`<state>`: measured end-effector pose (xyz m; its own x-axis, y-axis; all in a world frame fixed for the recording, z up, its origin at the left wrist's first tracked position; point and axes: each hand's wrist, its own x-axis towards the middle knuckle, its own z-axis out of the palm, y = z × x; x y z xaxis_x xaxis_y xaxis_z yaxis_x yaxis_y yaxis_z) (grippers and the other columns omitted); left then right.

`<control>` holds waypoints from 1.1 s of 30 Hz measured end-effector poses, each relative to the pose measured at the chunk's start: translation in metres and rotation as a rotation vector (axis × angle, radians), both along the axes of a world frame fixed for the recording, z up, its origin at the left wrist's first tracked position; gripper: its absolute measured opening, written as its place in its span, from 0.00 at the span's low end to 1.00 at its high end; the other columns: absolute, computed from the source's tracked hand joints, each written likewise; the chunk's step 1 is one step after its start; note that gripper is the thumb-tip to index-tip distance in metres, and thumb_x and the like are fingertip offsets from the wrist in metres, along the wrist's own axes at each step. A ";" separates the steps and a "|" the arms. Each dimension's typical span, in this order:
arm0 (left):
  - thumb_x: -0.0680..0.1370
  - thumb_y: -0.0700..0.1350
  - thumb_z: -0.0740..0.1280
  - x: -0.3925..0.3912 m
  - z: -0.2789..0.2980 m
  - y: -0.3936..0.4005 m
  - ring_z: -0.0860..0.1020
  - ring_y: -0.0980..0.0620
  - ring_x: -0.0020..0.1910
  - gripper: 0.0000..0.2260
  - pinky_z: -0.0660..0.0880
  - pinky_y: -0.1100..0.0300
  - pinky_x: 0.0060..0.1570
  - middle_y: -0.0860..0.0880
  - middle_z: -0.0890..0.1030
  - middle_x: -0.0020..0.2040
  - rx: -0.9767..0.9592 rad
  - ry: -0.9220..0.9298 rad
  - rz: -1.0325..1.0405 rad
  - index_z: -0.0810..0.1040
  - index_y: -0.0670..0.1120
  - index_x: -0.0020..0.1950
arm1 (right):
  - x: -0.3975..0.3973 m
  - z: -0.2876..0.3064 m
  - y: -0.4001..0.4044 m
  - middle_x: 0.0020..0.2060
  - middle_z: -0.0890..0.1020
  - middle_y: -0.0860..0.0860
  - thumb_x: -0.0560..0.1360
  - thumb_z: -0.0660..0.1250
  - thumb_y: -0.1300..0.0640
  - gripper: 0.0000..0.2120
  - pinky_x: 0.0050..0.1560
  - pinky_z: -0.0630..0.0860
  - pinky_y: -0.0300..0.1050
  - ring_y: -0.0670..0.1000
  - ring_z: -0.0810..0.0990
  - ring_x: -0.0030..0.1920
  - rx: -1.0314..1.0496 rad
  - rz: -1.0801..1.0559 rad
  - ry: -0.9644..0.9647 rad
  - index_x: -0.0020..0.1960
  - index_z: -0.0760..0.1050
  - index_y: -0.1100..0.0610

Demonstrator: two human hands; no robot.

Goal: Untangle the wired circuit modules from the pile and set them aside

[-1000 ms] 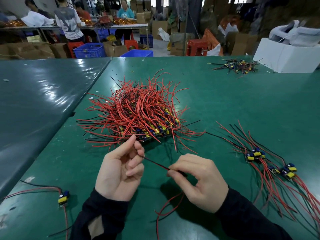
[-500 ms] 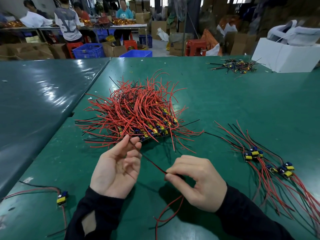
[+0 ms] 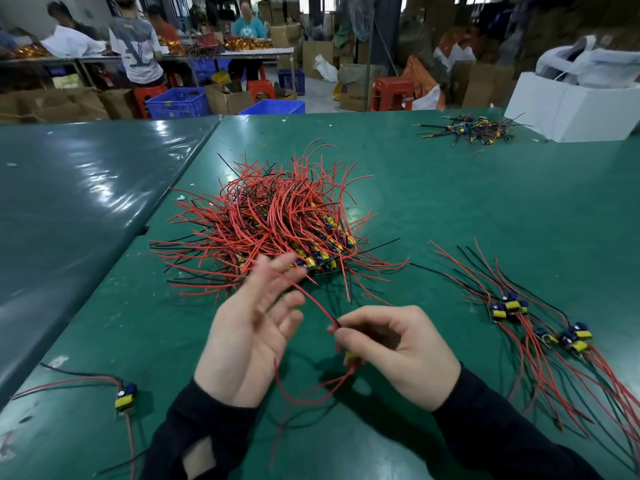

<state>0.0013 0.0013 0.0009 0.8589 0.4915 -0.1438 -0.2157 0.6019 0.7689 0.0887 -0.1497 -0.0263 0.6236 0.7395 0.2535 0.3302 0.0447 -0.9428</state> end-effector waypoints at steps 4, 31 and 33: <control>0.58 0.50 0.75 0.003 -0.015 -0.017 0.76 0.56 0.32 0.14 0.72 0.67 0.33 0.46 0.83 0.36 0.504 0.104 -0.054 0.85 0.42 0.38 | 0.000 0.006 0.000 0.32 0.83 0.50 0.71 0.68 0.60 0.04 0.37 0.75 0.35 0.43 0.78 0.33 0.059 0.124 0.174 0.43 0.82 0.57; 0.66 0.44 0.70 0.005 -0.016 -0.017 0.82 0.48 0.35 0.09 0.78 0.62 0.32 0.41 0.83 0.34 0.527 0.109 0.010 0.81 0.40 0.30 | 0.000 0.003 0.000 0.39 0.82 0.57 0.69 0.72 0.68 0.07 0.42 0.76 0.41 0.49 0.77 0.38 -0.020 0.130 0.282 0.46 0.83 0.59; 0.68 0.44 0.69 0.004 -0.013 -0.015 0.83 0.46 0.34 0.09 0.78 0.61 0.32 0.41 0.82 0.33 0.460 0.085 0.045 0.82 0.40 0.32 | 0.000 0.003 0.000 0.37 0.82 0.51 0.69 0.72 0.68 0.08 0.42 0.76 0.39 0.46 0.77 0.37 -0.008 0.140 0.280 0.45 0.83 0.57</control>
